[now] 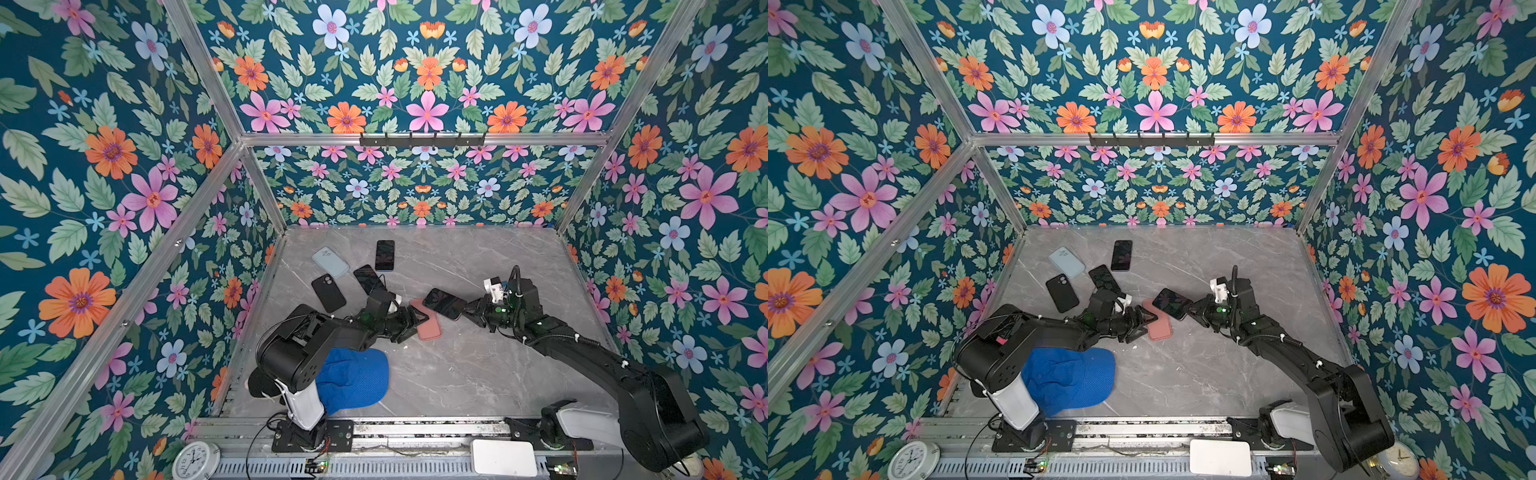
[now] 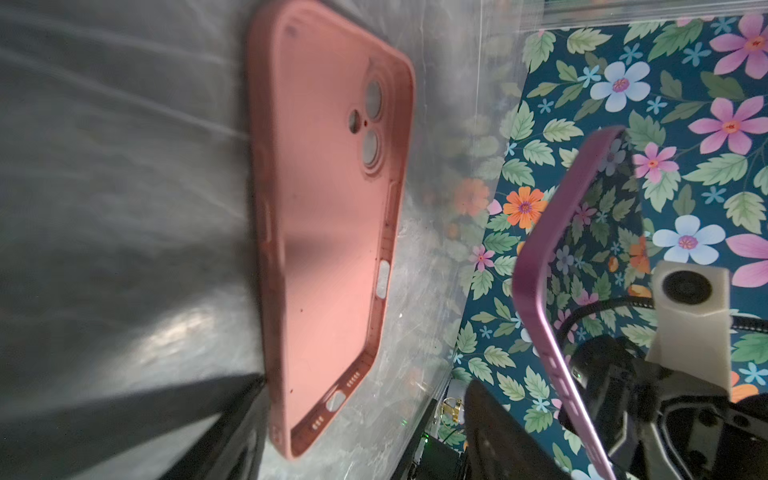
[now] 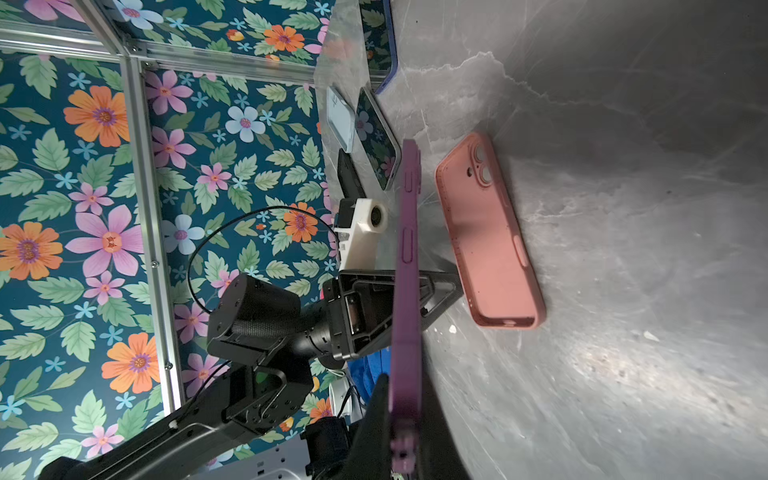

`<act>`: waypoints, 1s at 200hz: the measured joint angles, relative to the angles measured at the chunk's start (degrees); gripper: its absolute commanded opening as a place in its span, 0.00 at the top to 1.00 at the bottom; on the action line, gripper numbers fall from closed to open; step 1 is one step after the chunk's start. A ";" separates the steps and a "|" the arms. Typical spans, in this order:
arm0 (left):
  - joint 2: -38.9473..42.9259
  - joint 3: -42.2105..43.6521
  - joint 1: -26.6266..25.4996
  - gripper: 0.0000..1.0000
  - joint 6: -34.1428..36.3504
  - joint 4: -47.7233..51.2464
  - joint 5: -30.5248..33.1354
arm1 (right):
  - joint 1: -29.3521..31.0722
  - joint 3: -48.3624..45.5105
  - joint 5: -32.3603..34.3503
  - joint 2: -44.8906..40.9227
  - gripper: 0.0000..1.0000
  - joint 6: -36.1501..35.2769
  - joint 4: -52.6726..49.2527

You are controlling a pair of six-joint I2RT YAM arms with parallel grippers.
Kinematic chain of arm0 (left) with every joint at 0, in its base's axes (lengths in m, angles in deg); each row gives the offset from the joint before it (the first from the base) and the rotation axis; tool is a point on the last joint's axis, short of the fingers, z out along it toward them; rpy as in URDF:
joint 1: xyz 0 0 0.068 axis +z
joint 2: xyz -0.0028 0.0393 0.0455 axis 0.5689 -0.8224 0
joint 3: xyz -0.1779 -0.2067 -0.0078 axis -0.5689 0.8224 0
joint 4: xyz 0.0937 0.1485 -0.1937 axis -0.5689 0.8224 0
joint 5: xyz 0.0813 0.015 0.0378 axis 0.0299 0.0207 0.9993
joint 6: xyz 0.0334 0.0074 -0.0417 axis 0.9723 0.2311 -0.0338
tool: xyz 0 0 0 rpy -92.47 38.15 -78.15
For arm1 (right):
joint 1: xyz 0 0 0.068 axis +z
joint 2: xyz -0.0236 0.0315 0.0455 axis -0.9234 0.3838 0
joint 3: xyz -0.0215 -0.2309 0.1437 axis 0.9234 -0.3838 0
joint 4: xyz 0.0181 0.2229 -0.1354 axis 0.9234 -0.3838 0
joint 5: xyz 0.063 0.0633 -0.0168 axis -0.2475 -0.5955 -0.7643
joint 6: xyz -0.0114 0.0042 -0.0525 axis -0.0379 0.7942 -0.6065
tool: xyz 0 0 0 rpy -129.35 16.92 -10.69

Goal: Put the phone into the phone case

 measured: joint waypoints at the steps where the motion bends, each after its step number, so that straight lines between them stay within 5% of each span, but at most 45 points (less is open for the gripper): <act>1: -0.04 -0.07 -0.02 0.25 0.00 0.00 -0.02 | -0.07 0.00 -0.02 0.02 1.00 0.00 -0.04; 200: -13.05 -18.10 -6.64 0.25 0.87 2.78 -0.22 | -10.14 5.79 -5.20 4.26 1.00 -7.54 -10.14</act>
